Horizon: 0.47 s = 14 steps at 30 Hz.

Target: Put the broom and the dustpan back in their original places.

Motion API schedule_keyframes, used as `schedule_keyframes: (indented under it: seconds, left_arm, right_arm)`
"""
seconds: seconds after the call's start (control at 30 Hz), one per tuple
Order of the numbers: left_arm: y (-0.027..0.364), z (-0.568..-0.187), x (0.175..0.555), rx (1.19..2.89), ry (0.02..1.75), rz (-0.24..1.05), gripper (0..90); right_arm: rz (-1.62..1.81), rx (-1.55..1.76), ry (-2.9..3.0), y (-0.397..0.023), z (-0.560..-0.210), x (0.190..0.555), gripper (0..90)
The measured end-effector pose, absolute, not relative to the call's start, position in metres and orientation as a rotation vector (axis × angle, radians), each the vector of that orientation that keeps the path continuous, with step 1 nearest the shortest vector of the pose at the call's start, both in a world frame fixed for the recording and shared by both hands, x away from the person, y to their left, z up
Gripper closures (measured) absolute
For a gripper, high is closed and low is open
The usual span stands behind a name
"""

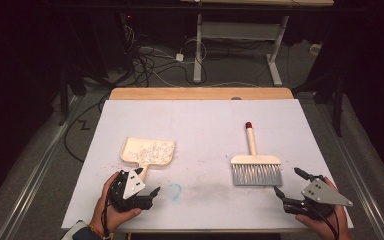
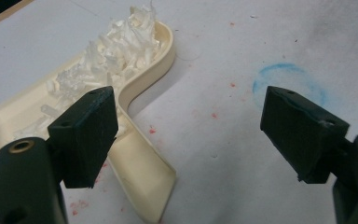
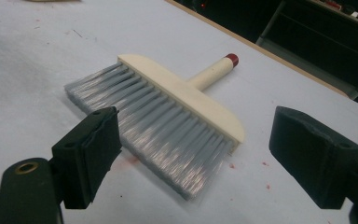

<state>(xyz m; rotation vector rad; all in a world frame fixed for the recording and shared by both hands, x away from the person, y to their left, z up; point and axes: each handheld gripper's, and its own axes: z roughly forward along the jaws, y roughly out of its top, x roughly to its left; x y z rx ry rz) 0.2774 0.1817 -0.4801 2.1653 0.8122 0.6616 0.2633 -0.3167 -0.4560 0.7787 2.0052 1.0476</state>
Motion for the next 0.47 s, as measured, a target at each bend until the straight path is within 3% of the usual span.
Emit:
schedule_keyframes:
  seconds: [0.47]
  left_arm:
    - [0.1721, -0.4808, 0.2789, 2.182, 0.780, 0.632, 18.6]
  right_arm:
    - [1.025, 0.794, 2.010, -0.3202, -0.4581, 0.2683, 16.9]
